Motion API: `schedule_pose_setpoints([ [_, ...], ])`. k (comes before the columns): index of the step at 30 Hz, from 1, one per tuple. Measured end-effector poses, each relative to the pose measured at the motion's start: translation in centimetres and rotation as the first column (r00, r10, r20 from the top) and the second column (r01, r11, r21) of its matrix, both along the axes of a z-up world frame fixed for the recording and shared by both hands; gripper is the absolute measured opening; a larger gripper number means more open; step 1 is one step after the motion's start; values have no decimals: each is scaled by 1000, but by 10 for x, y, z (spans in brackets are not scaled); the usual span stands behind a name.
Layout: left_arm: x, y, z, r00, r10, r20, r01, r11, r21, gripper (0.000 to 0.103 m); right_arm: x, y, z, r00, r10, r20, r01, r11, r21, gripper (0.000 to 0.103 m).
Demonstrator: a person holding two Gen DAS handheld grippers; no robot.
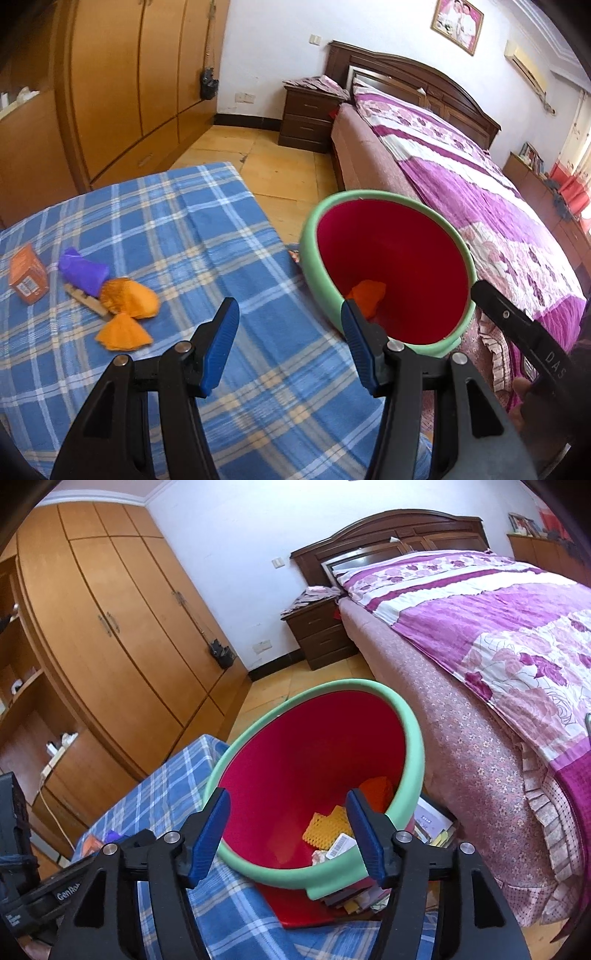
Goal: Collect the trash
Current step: 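Move both grippers back from the bucket to the table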
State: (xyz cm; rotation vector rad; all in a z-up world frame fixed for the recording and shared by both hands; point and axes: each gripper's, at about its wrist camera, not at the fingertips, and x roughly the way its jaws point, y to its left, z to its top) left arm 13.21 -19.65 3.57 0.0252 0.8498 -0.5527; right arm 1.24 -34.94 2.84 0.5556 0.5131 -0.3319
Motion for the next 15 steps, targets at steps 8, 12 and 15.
schedule_pose_setpoints([
  [8, 15, 48, 7, 994, 112, 14, -112, 994, -13, 58, 11, 22, 3, 999, 26, -29, -26, 999, -27, 69],
  [12, 24, 74, 6, 983, 183, 10, -183, 983, -15, 58, 18, 29, 1, 998, 34, -48, -36, 999, -33, 71],
  [15, 34, 95, 3, 974, 225, 9, -225, 974, -8, 58, 23, 32, -1, 998, 27, -61, -28, 1000, -15, 71],
])
